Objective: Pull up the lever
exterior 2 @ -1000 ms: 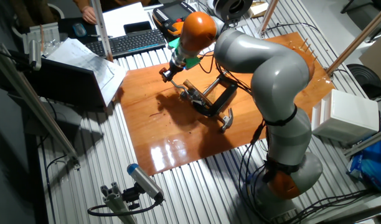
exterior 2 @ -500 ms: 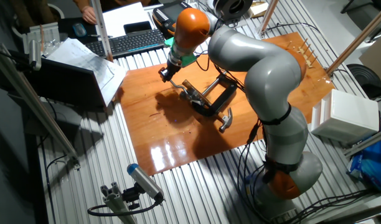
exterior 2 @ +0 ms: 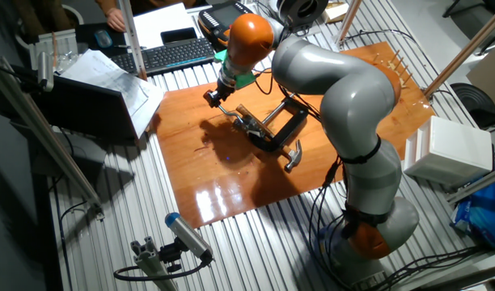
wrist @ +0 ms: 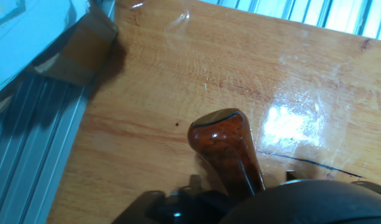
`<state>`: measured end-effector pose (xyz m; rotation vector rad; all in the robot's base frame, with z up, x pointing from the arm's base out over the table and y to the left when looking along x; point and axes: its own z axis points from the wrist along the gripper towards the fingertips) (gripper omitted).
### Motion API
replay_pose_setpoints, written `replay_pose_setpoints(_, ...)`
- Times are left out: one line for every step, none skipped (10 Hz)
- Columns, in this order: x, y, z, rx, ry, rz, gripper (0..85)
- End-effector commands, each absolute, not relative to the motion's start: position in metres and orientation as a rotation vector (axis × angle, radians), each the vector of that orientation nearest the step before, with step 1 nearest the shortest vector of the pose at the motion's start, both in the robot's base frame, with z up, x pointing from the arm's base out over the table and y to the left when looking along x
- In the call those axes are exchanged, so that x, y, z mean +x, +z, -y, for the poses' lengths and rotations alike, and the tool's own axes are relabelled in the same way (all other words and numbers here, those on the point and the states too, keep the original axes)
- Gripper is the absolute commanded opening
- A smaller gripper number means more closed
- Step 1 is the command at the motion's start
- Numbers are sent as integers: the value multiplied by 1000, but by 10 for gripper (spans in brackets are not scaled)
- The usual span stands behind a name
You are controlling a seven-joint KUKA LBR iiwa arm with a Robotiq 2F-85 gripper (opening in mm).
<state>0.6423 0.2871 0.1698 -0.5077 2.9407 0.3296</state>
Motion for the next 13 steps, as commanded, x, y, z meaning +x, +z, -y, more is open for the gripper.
replay_pose_setpoints(642,170,-286,-512,332,-2939,680)
replay_pose_setpoints(641,170,-286,-526,308,-2946,680)
replay_pose_setpoints(642,170,-286,-484,333,-2962,680)
replay_pose_setpoints(644,170,-284,-450,345,-2964,680)
replay_pose_setpoints(645,169,-281,-440,352,-2969,680)
replay_pose_setpoints(644,169,-277,-443,370,-2972,680)
replay_pose_setpoints(643,170,-275,-454,383,-2979,680)
replay_pose_setpoints(641,171,-275,-458,392,-2978,680)
replay_pose_setpoints(641,171,-275,-456,397,-2978,680)
replay_pose_setpoints(641,171,-275,-469,383,-2974,680)
replay_pose_setpoints(641,171,-275,-412,408,-3011,680)
replay_pose_setpoints(641,171,-275,-380,449,-2996,680)
replay_pose_setpoints(641,171,-275,-395,442,-2964,680)
